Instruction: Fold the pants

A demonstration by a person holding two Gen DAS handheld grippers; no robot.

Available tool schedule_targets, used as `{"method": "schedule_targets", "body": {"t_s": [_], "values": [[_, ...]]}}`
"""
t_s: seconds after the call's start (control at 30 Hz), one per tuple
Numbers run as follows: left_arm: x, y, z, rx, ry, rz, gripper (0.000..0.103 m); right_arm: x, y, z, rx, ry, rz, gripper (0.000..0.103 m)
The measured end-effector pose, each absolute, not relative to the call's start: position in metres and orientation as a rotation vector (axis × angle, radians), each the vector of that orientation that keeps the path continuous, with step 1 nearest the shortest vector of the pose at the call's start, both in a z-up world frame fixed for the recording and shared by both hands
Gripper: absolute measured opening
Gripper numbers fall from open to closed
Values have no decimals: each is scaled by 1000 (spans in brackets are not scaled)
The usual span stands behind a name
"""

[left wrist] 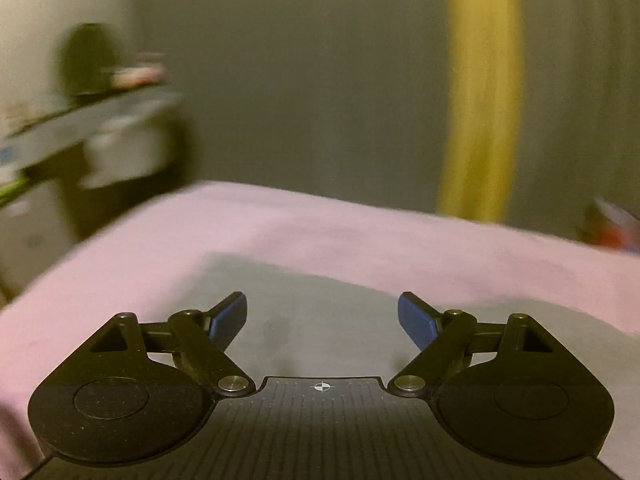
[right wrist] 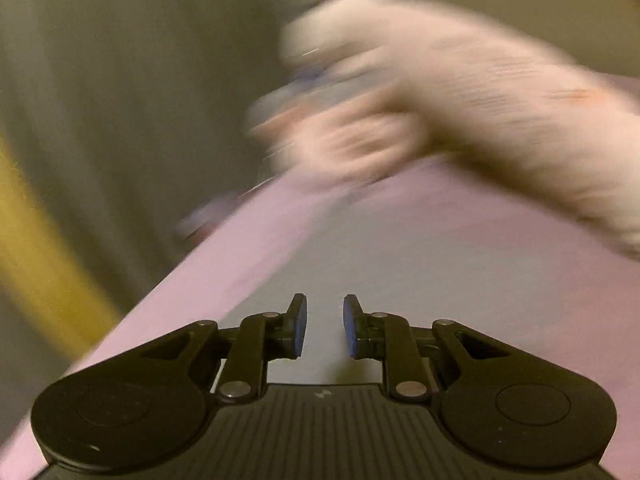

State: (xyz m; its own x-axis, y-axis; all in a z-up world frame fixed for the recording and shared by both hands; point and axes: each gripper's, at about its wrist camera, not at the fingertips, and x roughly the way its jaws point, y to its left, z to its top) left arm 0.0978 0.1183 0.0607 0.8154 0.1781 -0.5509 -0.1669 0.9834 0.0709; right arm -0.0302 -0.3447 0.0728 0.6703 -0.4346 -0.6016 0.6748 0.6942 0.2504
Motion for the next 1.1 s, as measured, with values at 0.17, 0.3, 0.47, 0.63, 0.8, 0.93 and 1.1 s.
{"method": "schedule_targets", "body": {"t_s": [0.17, 0.3, 0.47, 0.63, 0.8, 0.93, 1.1], "values": [[124, 29, 31, 131, 676, -80, 83, 7, -280, 22, 378, 756, -467, 27], [150, -27, -20, 337, 751, -82, 91, -8, -275, 2, 337, 734, -424, 29], [168, -22, -31, 218, 778, 25, 103, -11, -281, -2, 327, 714, -372, 34], [178, -8, 0, 68, 720, -7, 102, -11, -278, -5, 350, 661, -285, 72], [192, -4, -28, 225, 812, 109, 103, -5, -278, -3, 277, 700, -223, 76], [162, 22, -11, 153, 794, 66, 102, -20, -334, 6, 348, 717, -357, 99], [110, 51, -17, 160, 761, 62, 102, -67, -422, 24, 702, 580, -640, 95]]}}
